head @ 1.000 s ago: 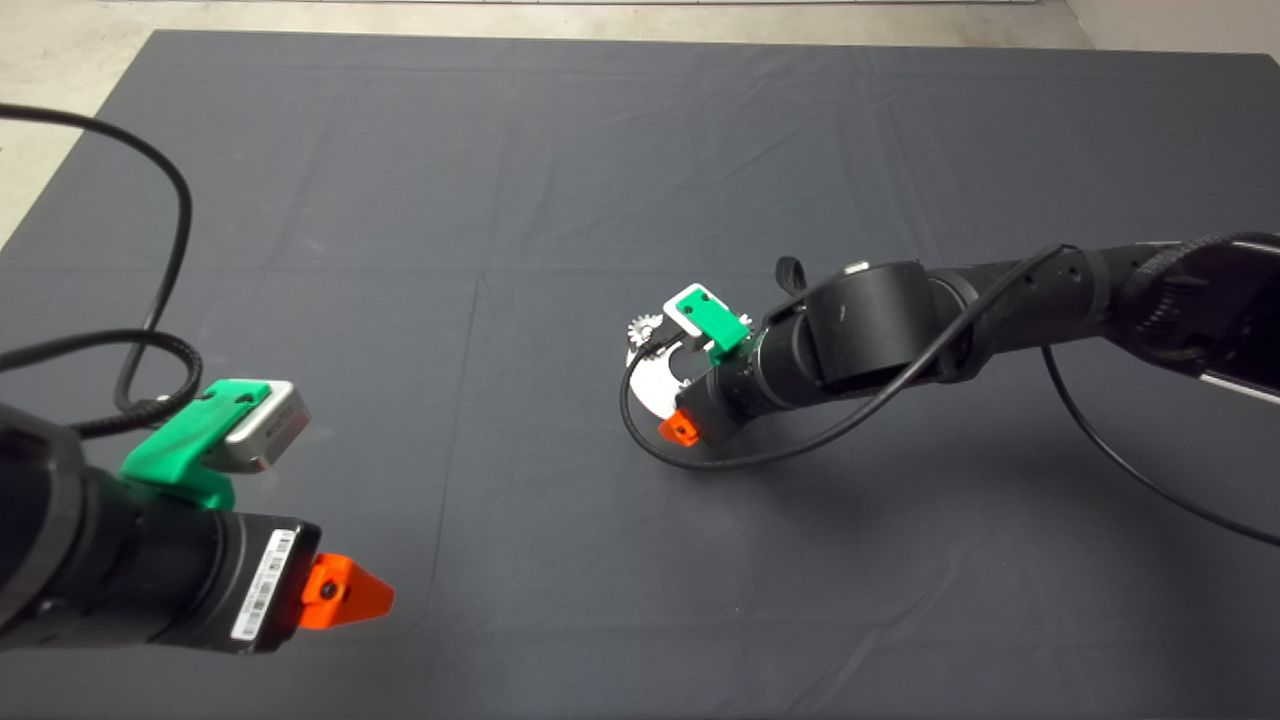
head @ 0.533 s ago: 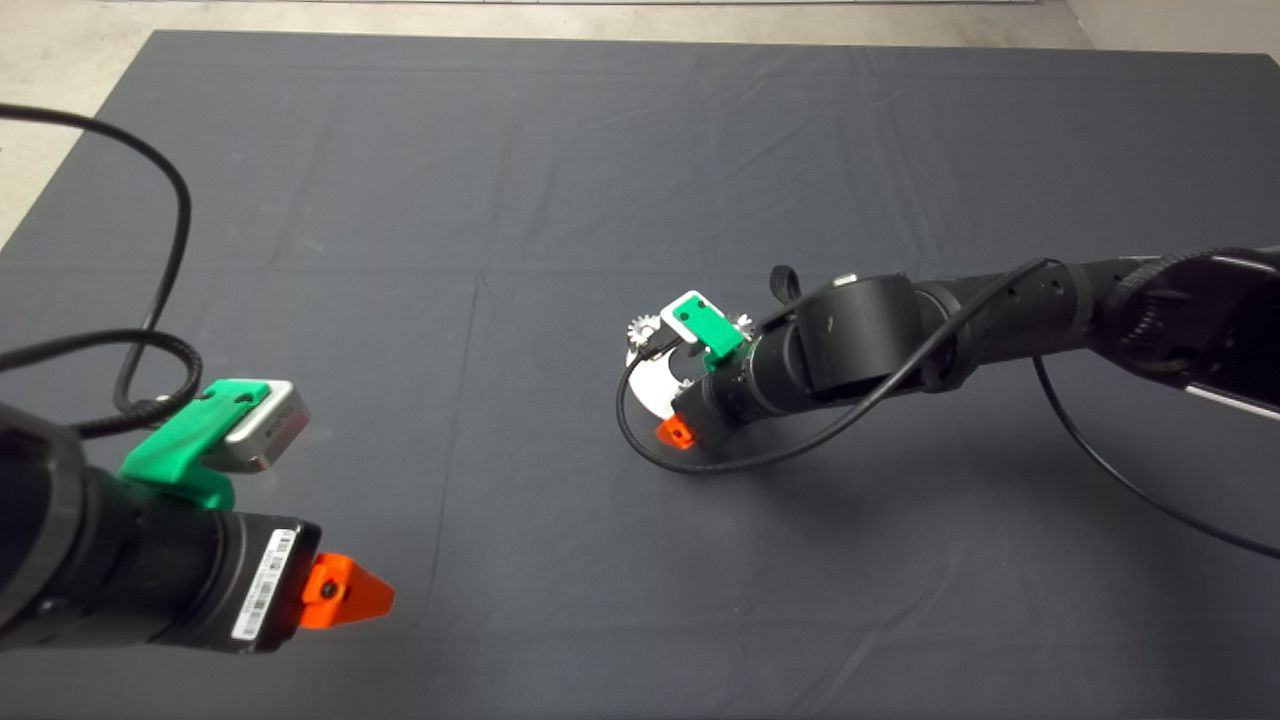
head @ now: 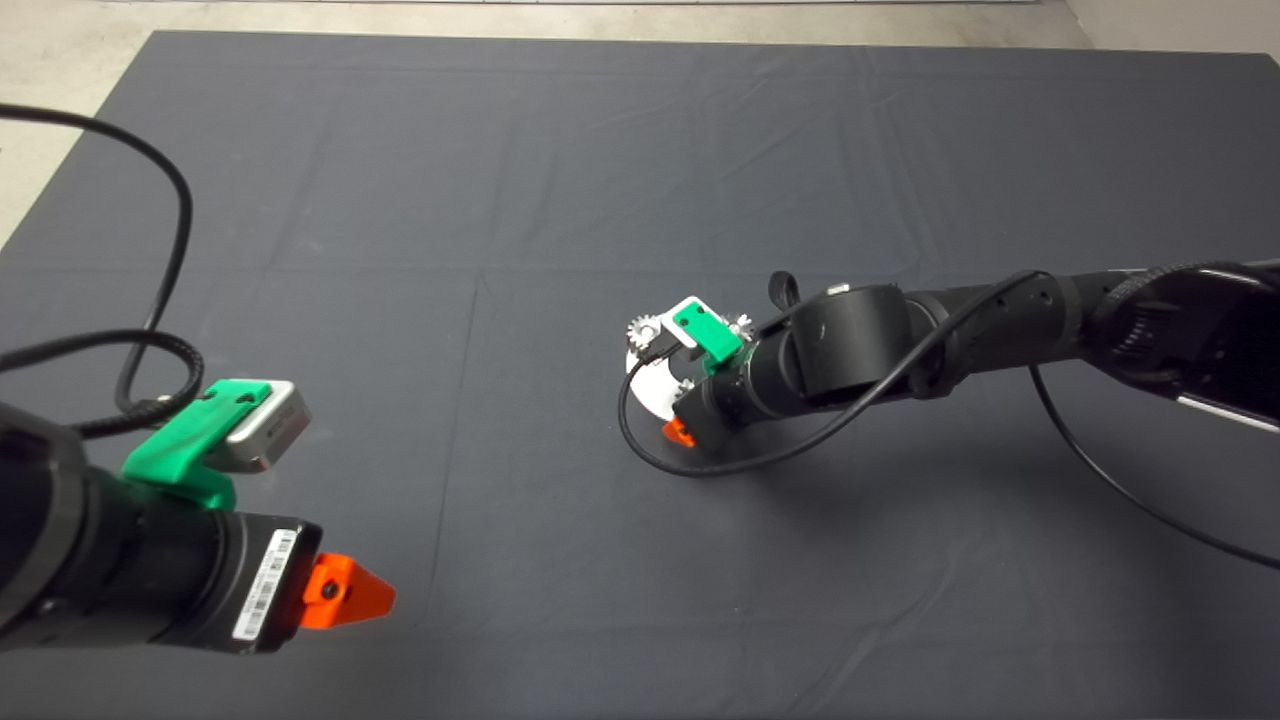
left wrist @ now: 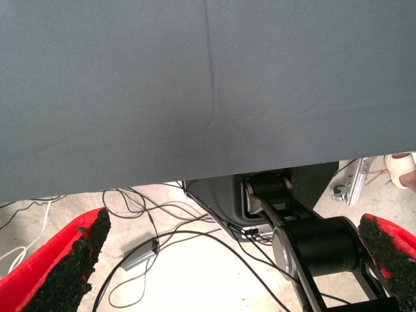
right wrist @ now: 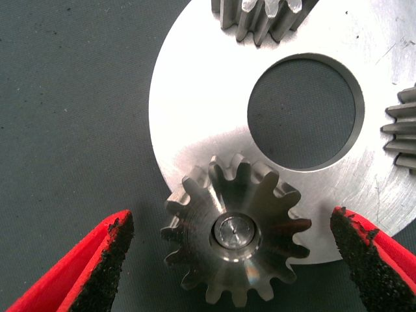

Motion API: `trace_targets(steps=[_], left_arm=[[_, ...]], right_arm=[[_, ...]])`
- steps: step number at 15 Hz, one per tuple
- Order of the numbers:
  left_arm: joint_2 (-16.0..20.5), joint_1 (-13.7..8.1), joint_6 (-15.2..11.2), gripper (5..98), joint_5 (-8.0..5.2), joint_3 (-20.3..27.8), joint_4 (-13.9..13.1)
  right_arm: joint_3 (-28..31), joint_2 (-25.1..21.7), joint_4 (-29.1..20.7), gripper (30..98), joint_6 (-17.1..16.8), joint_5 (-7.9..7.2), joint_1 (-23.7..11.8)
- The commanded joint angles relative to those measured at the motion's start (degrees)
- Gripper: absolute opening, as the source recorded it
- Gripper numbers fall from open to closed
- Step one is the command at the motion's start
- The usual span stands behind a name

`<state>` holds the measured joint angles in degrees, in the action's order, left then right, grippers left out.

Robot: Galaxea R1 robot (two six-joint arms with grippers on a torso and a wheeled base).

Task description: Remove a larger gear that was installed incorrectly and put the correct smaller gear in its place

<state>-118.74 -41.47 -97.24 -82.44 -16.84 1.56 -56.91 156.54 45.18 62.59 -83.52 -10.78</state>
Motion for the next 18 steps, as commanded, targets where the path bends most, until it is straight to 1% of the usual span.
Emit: trace_targets(steps=[1, 2, 3, 5, 6, 7, 9, 10, 11, 14, 15, 18], left_arm=[[-0.06, -0.72, -0.4, 97.9, -0.08, 0.94, -0.86], [-0.06, -0.72, -0.4, 97.9, 0.0, 0.94, -0.86], [-0.06, -0.72, -0.4, 97.9, 0.0, 0.94, -0.86], [-0.06, -0.72, -0.4, 97.9, 0.0, 0.94, -0.86], [-0.06, -0.72, -0.4, 97.9, 0.0, 0.94, -0.92], [-0.06, -0.72, -0.4, 97.9, 0.0, 0.94, -0.88], [-0.06, -0.72, -0.4, 97.9, 0.09, 0.94, -0.86], [-0.06, -0.72, -0.4, 97.9, 0.09, 0.94, -0.86], [-0.06, -0.72, -0.4, 97.9, 0.09, 0.94, -0.86], [-0.06, -0.72, -0.4, 97.9, 0.09, 0.94, -0.93], [-0.06, -0.72, -0.4, 97.9, 0.09, 0.94, -0.95], [-0.06, -0.72, -0.41, 97.9, 0.09, 0.94, -0.95]], right_arm=[[-0.12, 0.22, 1.73, 79.8, -0.27, 0.2, -1.0], [0.14, 0.27, 1.76, 78.8, -0.27, 0.2, -1.0], [-0.03, 0.22, 1.76, 75.4, -0.27, 0.2, -1.0], [-0.12, 0.22, 1.76, 75.0, -0.19, 0.2, -1.0], [-0.12, 0.31, 1.76, 74.1, -0.27, 0.2, -1.0], [-0.12, 0.22, 1.76, 71.4, -0.18, 0.2, -1.0], [-0.3, 0.39, 1.75, 70.7, -0.18, 0.2, -1.0], [-0.47, 0.84, 1.67, 67.0, -0.27, 0.2, -0.73], [-0.47, 0.84, 1.67, 65.0, -0.27, 0.2, -0.39], [-0.76, 0.92, 1.67, 64.9, -0.36, 0.2, -0.21], [-0.56, 0.92, 1.67, 62.0, -0.45, 0.2, -0.21], [-0.73, 0.92, 1.75, 60.1, -0.45, 0.2, -0.21]])
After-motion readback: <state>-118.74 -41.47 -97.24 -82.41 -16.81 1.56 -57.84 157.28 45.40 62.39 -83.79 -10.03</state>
